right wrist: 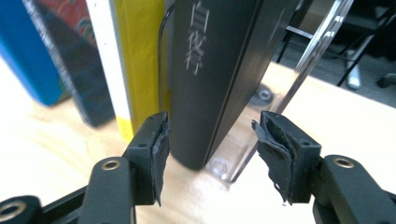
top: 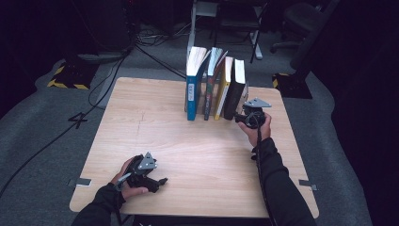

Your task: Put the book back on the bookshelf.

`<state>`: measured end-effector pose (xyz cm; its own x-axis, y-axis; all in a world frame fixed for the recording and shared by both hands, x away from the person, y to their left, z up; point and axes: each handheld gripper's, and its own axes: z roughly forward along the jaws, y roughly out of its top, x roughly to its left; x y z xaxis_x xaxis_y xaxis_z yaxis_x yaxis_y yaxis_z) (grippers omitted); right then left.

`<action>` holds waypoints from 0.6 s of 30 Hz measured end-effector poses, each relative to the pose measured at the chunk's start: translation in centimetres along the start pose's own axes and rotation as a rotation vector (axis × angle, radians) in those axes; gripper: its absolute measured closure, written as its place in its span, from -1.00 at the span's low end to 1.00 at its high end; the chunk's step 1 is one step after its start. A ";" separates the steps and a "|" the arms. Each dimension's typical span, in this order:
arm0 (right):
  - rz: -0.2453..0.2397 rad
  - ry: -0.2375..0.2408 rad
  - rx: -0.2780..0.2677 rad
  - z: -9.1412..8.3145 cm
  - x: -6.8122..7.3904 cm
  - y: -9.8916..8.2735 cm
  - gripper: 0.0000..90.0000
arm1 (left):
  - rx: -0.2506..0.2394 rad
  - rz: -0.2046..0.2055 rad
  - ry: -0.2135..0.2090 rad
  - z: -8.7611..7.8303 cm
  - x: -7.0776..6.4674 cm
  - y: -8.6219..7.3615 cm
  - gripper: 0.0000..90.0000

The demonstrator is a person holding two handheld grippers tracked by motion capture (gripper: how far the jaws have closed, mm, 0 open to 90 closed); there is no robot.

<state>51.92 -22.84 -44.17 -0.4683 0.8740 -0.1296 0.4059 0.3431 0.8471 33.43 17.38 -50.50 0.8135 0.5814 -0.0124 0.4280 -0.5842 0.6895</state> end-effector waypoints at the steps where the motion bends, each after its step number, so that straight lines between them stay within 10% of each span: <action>1: -0.004 0.015 0.012 -0.1 -0.1 0.0 -0.05 | 0.000 0.000 0.000 0.0 0.0 0.0 -0.68; 18: -0.093 0.080 0.107 -3.5 -0.8 -0.7 -0.29 | 0.000 -0.002 -0.001 0.0 0.0 0.0 -0.68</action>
<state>49.22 -24.95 -42.85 -0.5674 0.8077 -0.1600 0.4369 0.4601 0.7729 33.45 17.37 -50.50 0.8131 0.5819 -0.0141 0.4293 -0.5831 0.6897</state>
